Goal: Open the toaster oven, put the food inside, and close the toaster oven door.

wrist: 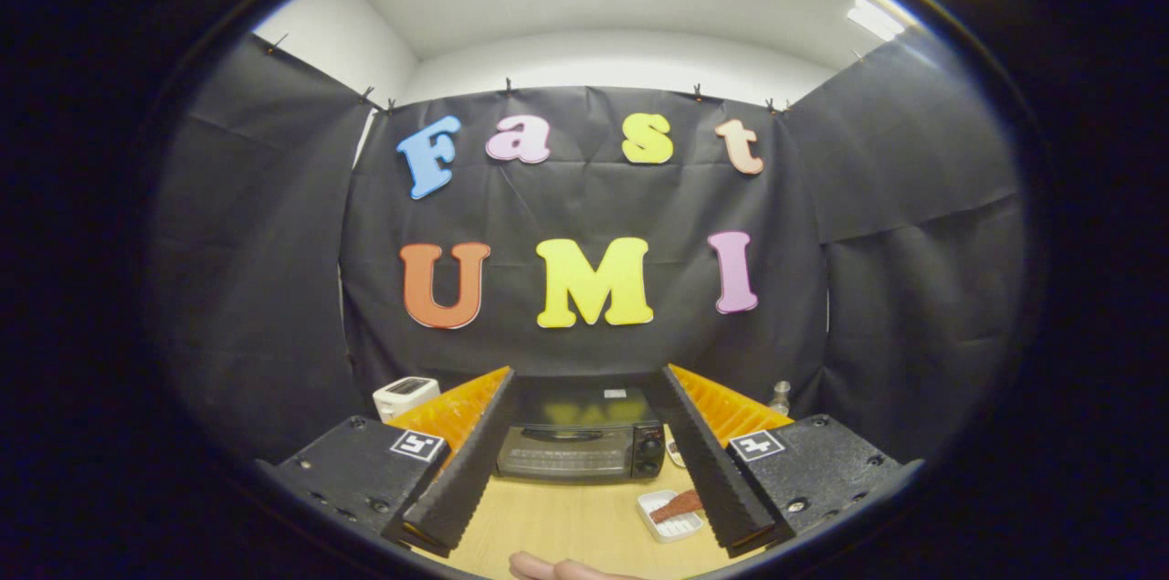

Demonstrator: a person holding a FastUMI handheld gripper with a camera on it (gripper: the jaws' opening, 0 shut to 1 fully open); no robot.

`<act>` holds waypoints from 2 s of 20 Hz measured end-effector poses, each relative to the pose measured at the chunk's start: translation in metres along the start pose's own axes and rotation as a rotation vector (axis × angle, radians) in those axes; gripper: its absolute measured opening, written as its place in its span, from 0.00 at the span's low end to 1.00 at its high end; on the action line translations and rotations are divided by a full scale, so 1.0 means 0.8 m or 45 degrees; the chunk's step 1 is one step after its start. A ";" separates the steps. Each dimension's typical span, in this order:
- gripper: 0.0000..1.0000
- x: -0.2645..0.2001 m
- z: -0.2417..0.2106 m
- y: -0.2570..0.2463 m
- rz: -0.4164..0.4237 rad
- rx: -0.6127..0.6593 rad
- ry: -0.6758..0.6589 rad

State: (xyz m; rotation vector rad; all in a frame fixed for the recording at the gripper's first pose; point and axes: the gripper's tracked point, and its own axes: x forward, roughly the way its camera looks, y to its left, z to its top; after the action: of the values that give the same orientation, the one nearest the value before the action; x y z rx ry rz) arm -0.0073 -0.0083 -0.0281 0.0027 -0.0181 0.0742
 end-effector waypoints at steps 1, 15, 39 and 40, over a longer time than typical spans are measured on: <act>0.98 0.004 -0.005 -0.005 -0.005 0.008 -0.004; 0.98 0.225 -0.144 -0.021 -0.075 -0.013 0.289; 0.98 0.351 -0.293 0.043 -0.047 -0.043 0.427; 0.98 0.346 -0.293 0.043 -0.051 -0.067 0.427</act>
State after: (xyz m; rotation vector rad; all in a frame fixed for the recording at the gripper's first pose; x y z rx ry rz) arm 0.2703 0.0470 -0.2573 -0.0621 0.3153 0.0336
